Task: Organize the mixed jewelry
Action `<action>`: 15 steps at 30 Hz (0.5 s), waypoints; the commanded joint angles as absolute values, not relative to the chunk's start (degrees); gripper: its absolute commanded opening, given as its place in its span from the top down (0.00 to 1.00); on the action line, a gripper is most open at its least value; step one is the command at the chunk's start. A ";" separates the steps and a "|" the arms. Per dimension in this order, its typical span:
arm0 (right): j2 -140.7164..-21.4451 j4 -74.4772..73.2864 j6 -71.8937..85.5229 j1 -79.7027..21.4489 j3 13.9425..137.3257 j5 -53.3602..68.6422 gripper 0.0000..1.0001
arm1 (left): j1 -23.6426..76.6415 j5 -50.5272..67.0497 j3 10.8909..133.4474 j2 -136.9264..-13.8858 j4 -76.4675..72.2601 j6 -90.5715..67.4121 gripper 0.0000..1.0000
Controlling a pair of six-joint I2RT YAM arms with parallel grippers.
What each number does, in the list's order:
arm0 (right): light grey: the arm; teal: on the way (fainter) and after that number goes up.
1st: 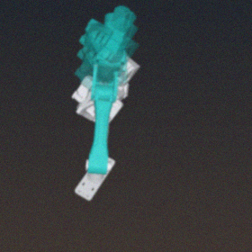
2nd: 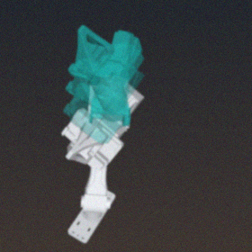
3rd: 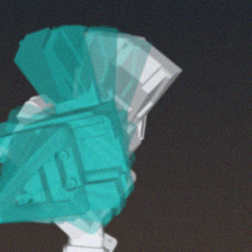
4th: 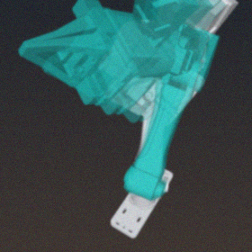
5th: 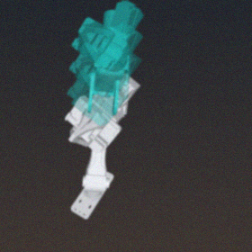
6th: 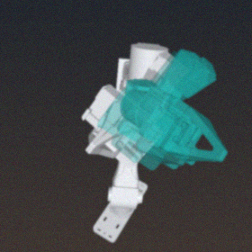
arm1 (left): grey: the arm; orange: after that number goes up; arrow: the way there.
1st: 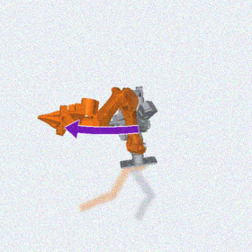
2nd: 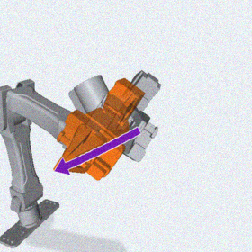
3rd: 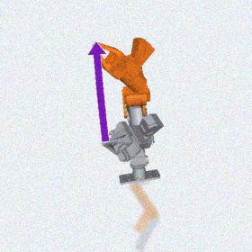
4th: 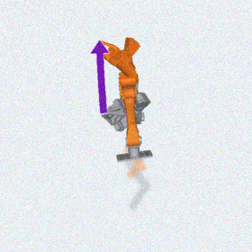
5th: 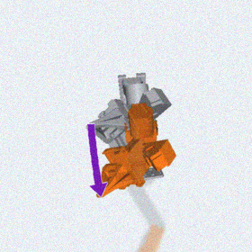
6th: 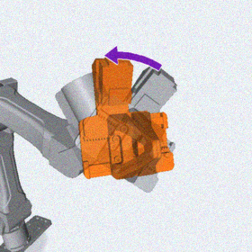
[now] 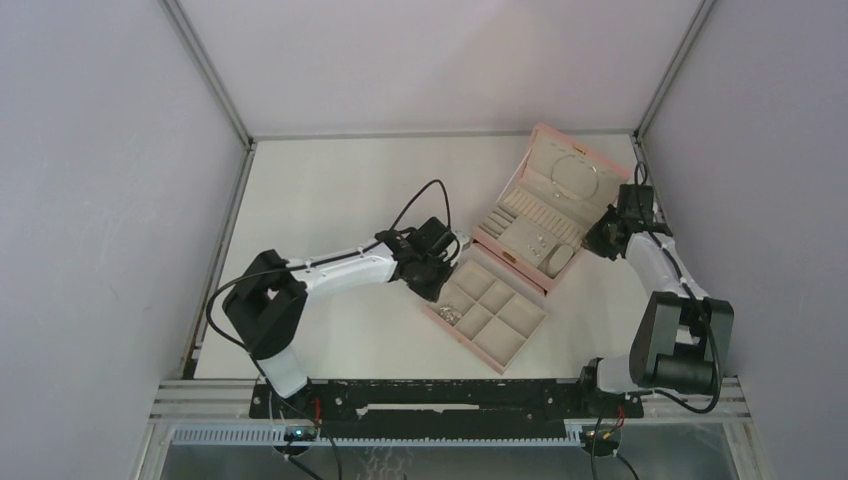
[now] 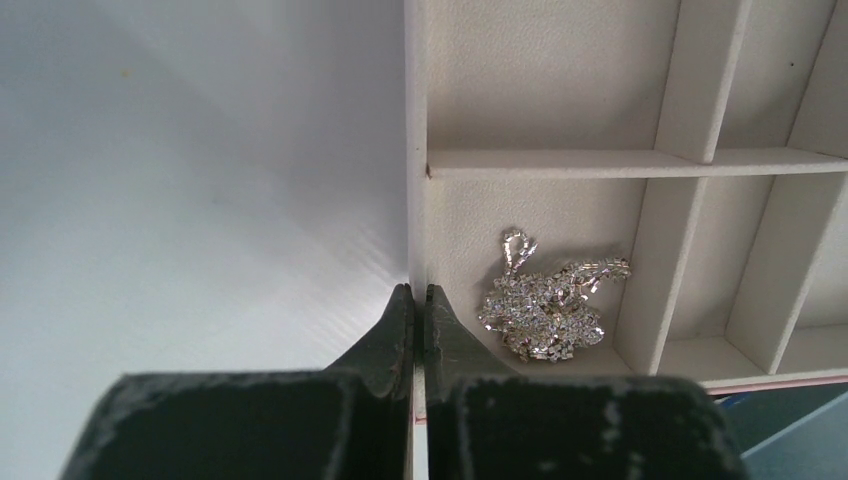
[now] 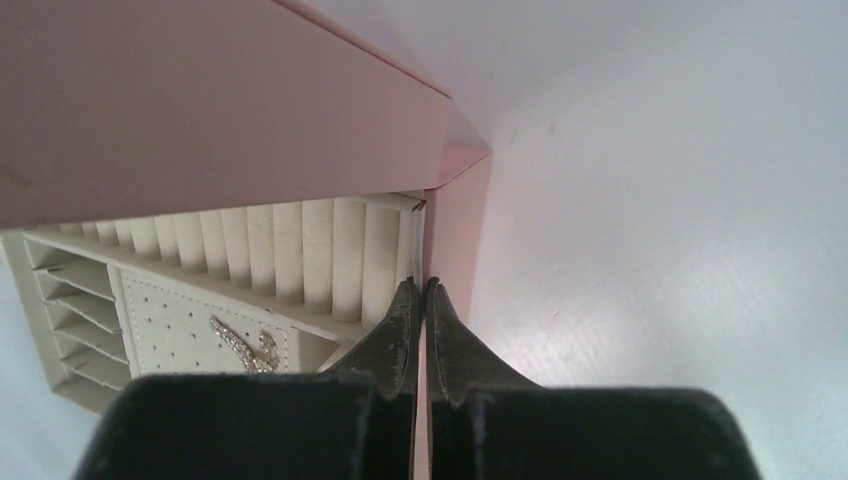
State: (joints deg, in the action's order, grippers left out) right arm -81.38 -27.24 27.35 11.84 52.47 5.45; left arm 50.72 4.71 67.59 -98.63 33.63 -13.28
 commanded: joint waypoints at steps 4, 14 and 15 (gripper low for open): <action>-74.25 -24.79 32.97 8.11 47.77 6.05 1.00 | 44.88 7.46 65.00 -95.34 26.96 -8.65 1.00; -70.38 -25.09 31.78 9.51 43.80 7.05 1.00 | 43.12 5.76 68.32 -99.84 23.94 -6.74 1.00; -70.27 -25.05 31.63 9.90 43.65 7.56 1.00 | 43.03 6.26 68.56 -100.49 23.83 -6.12 1.00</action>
State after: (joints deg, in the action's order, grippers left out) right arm -72.49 -25.47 32.27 8.99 44.05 5.17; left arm 43.20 4.25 65.28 -99.44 28.29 -8.38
